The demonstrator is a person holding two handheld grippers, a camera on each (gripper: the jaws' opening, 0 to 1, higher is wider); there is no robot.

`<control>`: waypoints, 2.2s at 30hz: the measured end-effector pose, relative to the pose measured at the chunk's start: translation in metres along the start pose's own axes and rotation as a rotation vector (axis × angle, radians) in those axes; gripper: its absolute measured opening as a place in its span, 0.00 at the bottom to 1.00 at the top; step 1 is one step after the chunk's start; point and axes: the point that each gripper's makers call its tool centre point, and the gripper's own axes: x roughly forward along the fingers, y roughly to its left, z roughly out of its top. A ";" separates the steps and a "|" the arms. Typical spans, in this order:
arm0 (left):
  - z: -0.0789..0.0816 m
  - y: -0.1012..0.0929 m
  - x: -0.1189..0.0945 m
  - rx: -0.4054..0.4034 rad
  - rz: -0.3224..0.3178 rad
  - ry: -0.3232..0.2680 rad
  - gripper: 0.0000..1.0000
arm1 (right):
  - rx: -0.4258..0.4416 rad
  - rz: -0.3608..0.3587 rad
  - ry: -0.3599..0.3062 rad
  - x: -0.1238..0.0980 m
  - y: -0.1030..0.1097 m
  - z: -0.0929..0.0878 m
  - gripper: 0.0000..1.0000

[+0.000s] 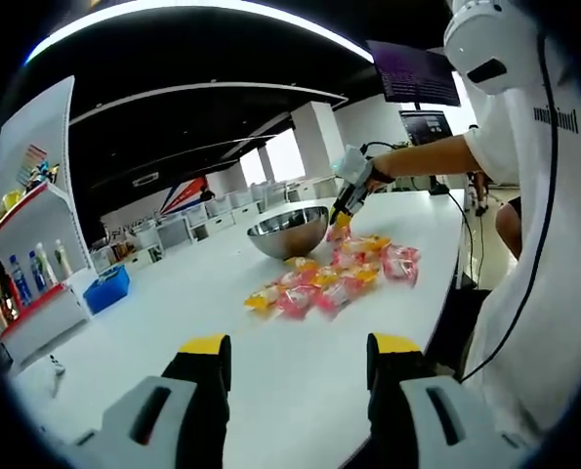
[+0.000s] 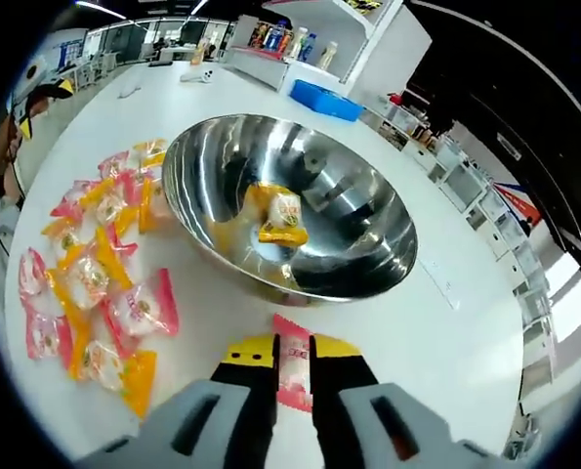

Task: Pick up the marshmallows scattered on the table and place them into the bowl on the table

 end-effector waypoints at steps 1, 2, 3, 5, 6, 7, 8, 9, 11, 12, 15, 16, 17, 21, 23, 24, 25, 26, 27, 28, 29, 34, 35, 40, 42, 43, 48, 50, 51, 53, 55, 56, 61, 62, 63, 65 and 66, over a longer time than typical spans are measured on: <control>0.000 0.000 0.000 0.001 -0.002 0.000 0.57 | 0.005 0.004 0.001 0.003 -0.003 -0.003 0.19; 0.000 0.000 0.000 0.001 -0.002 -0.001 0.57 | 0.008 0.010 0.004 0.004 -0.003 -0.004 0.19; 0.000 0.000 0.000 0.000 -0.001 -0.002 0.57 | 0.014 0.015 0.009 0.004 -0.002 -0.006 0.21; 0.001 0.001 -0.001 0.002 0.003 -0.004 0.57 | 0.022 0.019 0.023 0.004 0.000 -0.008 0.23; 0.001 0.001 -0.001 -0.001 0.004 -0.008 0.57 | 0.020 0.027 0.030 0.005 0.002 -0.010 0.24; 0.002 0.001 -0.001 -0.003 0.004 -0.011 0.56 | 0.028 0.033 0.041 0.007 0.004 -0.013 0.24; 0.002 0.001 -0.001 -0.003 0.004 -0.010 0.56 | 0.031 0.036 0.048 0.009 0.004 -0.015 0.24; 0.001 0.002 -0.001 -0.002 0.006 -0.007 0.56 | 0.030 0.041 0.059 0.012 0.005 -0.018 0.24; 0.001 0.001 0.000 0.002 0.007 -0.003 0.56 | 0.026 0.045 0.070 0.015 0.006 -0.022 0.22; 0.002 0.001 0.000 0.001 0.005 -0.007 0.56 | 0.030 0.046 0.075 0.017 0.006 -0.023 0.21; 0.002 -0.001 0.000 -0.001 0.002 -0.005 0.56 | 0.035 0.041 0.070 0.016 0.004 -0.023 0.20; 0.001 0.000 0.000 0.001 0.003 0.000 0.56 | 0.035 0.039 0.068 0.016 0.003 -0.024 0.19; 0.001 0.000 0.001 0.002 0.004 0.003 0.56 | 0.037 0.030 0.064 0.016 0.001 -0.025 0.18; 0.004 0.001 -0.001 0.003 0.007 0.004 0.56 | 0.059 0.028 0.047 0.013 -0.002 -0.026 0.17; 0.006 0.000 -0.001 0.002 0.007 0.000 0.56 | 0.068 0.025 0.033 0.008 -0.002 -0.024 0.17; 0.006 0.000 -0.001 0.001 0.006 -0.001 0.56 | 0.072 0.022 0.022 0.003 -0.003 -0.022 0.17; 0.005 -0.001 0.000 0.001 0.004 0.000 0.56 | 0.075 0.021 0.013 0.000 -0.003 -0.021 0.17; 0.004 -0.001 0.000 0.000 0.003 0.002 0.56 | 0.090 0.016 -0.002 -0.004 -0.004 -0.020 0.17; 0.003 -0.001 0.001 -0.003 0.003 0.004 0.56 | 0.104 0.011 -0.014 -0.010 -0.005 -0.020 0.17; 0.002 -0.001 0.002 -0.005 0.002 0.004 0.56 | 0.107 0.004 -0.023 -0.014 -0.006 -0.020 0.17; 0.002 -0.002 0.003 -0.006 0.000 0.004 0.56 | 0.111 -0.004 -0.030 -0.018 -0.007 -0.019 0.17; 0.002 -0.002 0.005 -0.006 -0.006 0.004 0.56 | 0.126 -0.033 -0.069 -0.038 -0.012 -0.015 0.17; 0.003 -0.002 0.005 -0.005 -0.008 0.003 0.56 | 0.125 -0.038 -0.078 -0.040 -0.014 -0.014 0.17; 0.005 -0.003 0.006 0.002 -0.015 0.001 0.56 | 0.132 -0.061 -0.133 -0.059 -0.018 -0.003 0.17; 0.006 -0.003 0.006 0.003 -0.016 0.000 0.56 | 0.131 -0.075 -0.156 -0.066 -0.021 0.004 0.17; 0.007 -0.003 0.007 0.006 -0.016 0.001 0.56 | 0.129 -0.079 -0.167 -0.068 -0.022 0.008 0.17; 0.011 -0.004 0.007 0.017 -0.020 0.002 0.56 | 0.104 -0.091 -0.222 -0.080 -0.022 0.029 0.17; 0.013 -0.005 0.007 0.023 -0.021 0.002 0.56 | 0.092 -0.090 -0.237 -0.083 -0.021 0.037 0.17; 0.014 -0.006 0.008 0.026 -0.023 0.002 0.56 | 0.088 -0.090 -0.243 -0.084 -0.021 0.040 0.17; 0.015 -0.008 0.009 0.029 -0.027 0.000 0.56 | 0.073 -0.093 -0.252 -0.086 -0.021 0.046 0.17; 0.016 -0.008 0.010 0.030 -0.028 -0.002 0.56 | 0.067 -0.093 -0.260 -0.088 -0.022 0.050 0.17; 0.016 -0.009 0.010 0.030 -0.027 -0.003 0.56 | 0.064 -0.093 -0.264 -0.089 -0.022 0.052 0.17; 0.017 -0.009 0.011 0.029 -0.026 -0.004 0.56 | 0.052 -0.099 -0.286 -0.091 -0.026 0.064 0.17; 0.018 -0.010 0.011 0.030 -0.027 -0.005 0.56 | 0.051 -0.100 -0.293 -0.091 -0.026 0.067 0.17; 0.018 -0.010 0.011 0.029 -0.028 -0.006 0.56 | 0.050 -0.101 -0.295 -0.091 -0.026 0.069 0.17; 0.019 -0.010 0.010 0.031 -0.029 -0.005 0.56 | 0.039 -0.096 -0.300 -0.089 -0.023 0.073 0.17; 0.019 -0.010 0.009 0.033 -0.028 -0.002 0.56 | 0.038 -0.094 -0.302 -0.089 -0.022 0.074 0.17</control>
